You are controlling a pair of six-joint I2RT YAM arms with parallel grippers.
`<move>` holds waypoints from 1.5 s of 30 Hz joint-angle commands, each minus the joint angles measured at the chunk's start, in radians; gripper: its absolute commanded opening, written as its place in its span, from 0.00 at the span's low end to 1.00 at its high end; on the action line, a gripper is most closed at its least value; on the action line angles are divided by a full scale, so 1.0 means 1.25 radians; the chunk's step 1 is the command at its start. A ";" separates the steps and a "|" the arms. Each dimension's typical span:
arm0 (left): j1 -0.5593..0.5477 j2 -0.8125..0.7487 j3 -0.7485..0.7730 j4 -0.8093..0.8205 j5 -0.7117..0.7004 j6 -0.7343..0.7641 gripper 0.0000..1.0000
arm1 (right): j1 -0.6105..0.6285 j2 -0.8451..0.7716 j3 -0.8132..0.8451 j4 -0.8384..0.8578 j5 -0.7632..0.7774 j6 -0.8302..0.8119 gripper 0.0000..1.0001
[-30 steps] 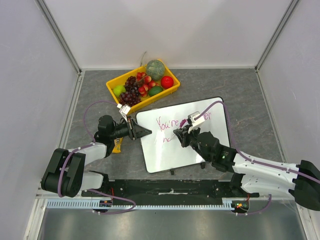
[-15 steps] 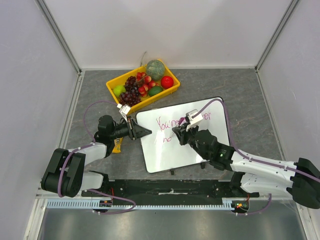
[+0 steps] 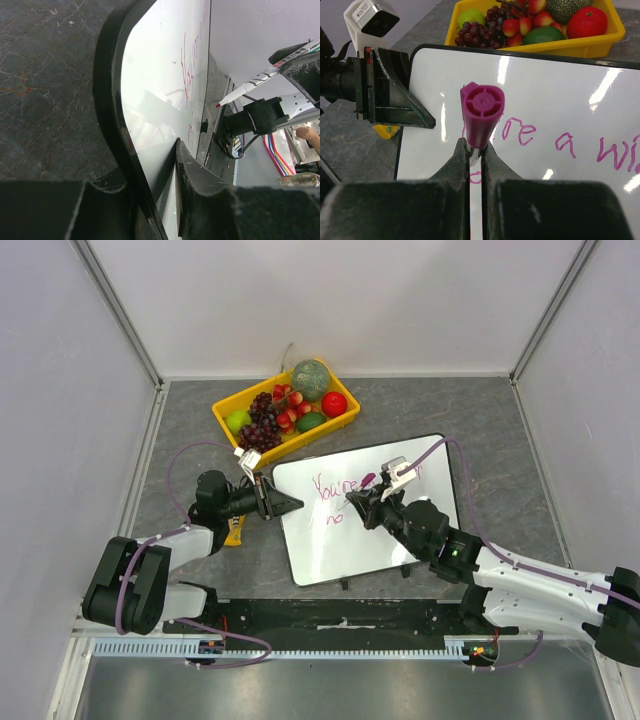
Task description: Write a sentence on the whiteboard
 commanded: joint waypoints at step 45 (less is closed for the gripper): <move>-0.022 0.022 -0.007 -0.053 -0.033 0.149 0.02 | -0.004 0.015 -0.022 -0.005 0.063 -0.006 0.00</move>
